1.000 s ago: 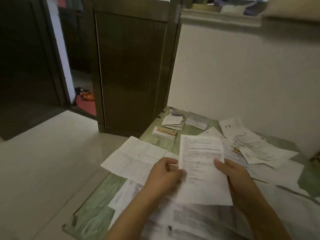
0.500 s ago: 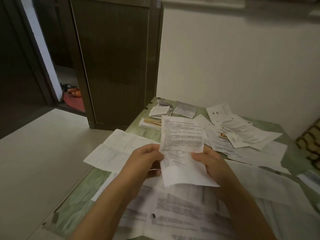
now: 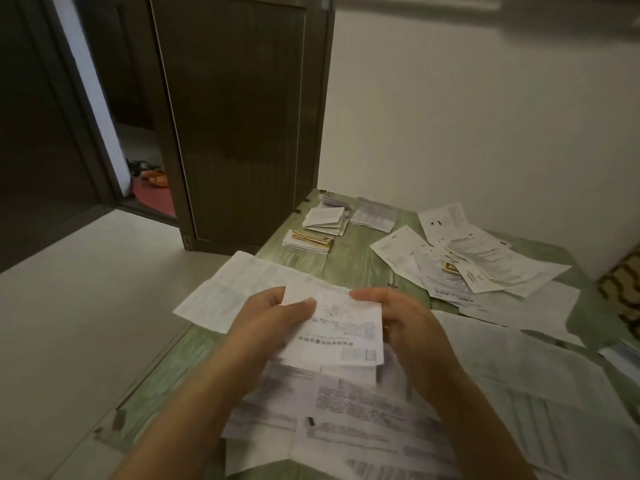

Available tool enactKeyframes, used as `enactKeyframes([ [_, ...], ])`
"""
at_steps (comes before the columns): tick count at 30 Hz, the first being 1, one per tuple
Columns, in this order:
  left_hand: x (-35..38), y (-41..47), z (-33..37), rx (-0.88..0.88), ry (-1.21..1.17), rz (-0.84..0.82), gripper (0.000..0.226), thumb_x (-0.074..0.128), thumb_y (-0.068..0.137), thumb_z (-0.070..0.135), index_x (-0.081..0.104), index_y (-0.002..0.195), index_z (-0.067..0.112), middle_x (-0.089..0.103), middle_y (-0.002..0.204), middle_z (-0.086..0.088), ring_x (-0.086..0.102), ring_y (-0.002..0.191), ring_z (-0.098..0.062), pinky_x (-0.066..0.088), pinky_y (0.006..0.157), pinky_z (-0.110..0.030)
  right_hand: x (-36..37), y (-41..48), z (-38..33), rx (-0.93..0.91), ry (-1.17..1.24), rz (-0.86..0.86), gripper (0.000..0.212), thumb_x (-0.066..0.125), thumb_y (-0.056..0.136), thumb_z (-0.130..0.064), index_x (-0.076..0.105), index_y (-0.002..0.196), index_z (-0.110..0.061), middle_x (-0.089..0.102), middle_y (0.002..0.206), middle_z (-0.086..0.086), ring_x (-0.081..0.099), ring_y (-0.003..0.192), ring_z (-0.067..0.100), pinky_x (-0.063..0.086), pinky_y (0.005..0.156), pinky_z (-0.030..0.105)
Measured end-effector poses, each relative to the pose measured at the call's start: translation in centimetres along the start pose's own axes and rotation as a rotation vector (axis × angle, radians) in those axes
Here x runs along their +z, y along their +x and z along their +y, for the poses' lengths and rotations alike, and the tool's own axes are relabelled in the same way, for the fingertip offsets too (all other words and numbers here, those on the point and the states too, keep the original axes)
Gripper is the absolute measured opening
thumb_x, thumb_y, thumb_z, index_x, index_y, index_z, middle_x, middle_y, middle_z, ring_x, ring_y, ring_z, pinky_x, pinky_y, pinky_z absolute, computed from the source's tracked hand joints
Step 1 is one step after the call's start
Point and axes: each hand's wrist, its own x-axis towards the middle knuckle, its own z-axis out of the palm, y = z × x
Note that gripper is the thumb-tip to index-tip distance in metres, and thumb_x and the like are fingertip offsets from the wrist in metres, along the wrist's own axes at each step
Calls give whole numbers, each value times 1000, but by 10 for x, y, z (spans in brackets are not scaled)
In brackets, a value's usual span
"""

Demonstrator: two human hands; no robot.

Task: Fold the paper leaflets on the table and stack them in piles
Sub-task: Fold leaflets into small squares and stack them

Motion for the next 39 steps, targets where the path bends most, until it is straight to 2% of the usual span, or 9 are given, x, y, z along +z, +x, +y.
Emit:
enactKeyframes([
  [5, -5, -8, 2, 9, 166, -216, 11, 60, 89, 16, 66, 97, 19, 75, 85, -4, 72, 79, -20, 59, 74, -32, -12, 0, 0, 79, -58, -176, 32, 56, 79, -38, 65, 100, -16, 71, 79, 3, 68, 78, 26, 54, 68, 34],
  [7, -4, -10, 0, 11, 200, -252, 11, 61, 88, 16, 66, 97, 19, 74, 87, -4, 72, 80, -19, 59, 74, -31, -9, -3, -2, 147, -153, -272, 15, 66, 79, -21, 67, 91, -14, 71, 78, 3, 68, 73, 23, 56, 65, 31],
  [9, -4, -9, 0, 16, 175, -249, 11, 61, 88, 16, 66, 98, 16, 74, 89, -6, 71, 81, -20, 59, 74, -32, -7, -3, -1, 156, -136, -206, 1, 66, 81, -11, 67, 82, -10, 71, 74, 4, 68, 67, 18, 54, 61, 27],
  [14, -9, -8, 2, -33, -12, -224, 8, 63, 86, 7, 62, 93, 4, 74, 89, -10, 71, 79, -21, 58, 62, -23, -7, 3, 7, 76, -1, 93, 11, 60, 88, -17, 62, 93, -8, 73, 85, 7, 70, 76, 23, 55, 66, 33],
  [23, -3, -5, -2, 75, -9, -41, 13, 61, 87, 5, 66, 88, 17, 74, 75, 4, 72, 69, -13, 57, 56, -24, 3, -1, 5, 160, -30, -60, 14, 53, 91, -3, 63, 97, -11, 74, 92, 7, 68, 93, 30, 48, 91, 51],
  [31, 1, -4, -4, -19, -93, -58, 14, 53, 92, 3, 66, 91, 9, 74, 79, -6, 72, 73, -19, 59, 60, -28, 9, 2, 10, 128, 69, 77, 18, 56, 90, -3, 62, 99, -17, 74, 90, 3, 71, 84, 20, 57, 78, 38],
  [33, 3, -4, -4, 25, -97, -19, 15, 53, 93, 5, 67, 90, 11, 73, 82, -7, 70, 72, -18, 58, 56, -26, 8, 1, 9, 139, 80, 43, 20, 53, 89, 3, 64, 92, -13, 72, 91, 8, 68, 87, 24, 53, 83, 39],
  [36, 6, -5, -2, 96, -90, 39, 21, 52, 91, 0, 70, 89, 12, 70, 85, -5, 68, 74, -17, 55, 50, -23, 8, -1, 5, 101, 27, -27, 34, 46, 87, 13, 65, 71, -10, 70, 89, 10, 63, 88, 36, 46, 88, 56],
  [39, 8, -3, -2, 51, -175, 53, 21, 49, 94, 4, 67, 95, 15, 72, 86, -8, 69, 74, -17, 56, 51, -25, 9, -2, 7, 30, -7, 2, 51, 41, 85, 20, 63, 52, -11, 73, 88, 1, 68, 84, 19, 53, 80, 51],
])
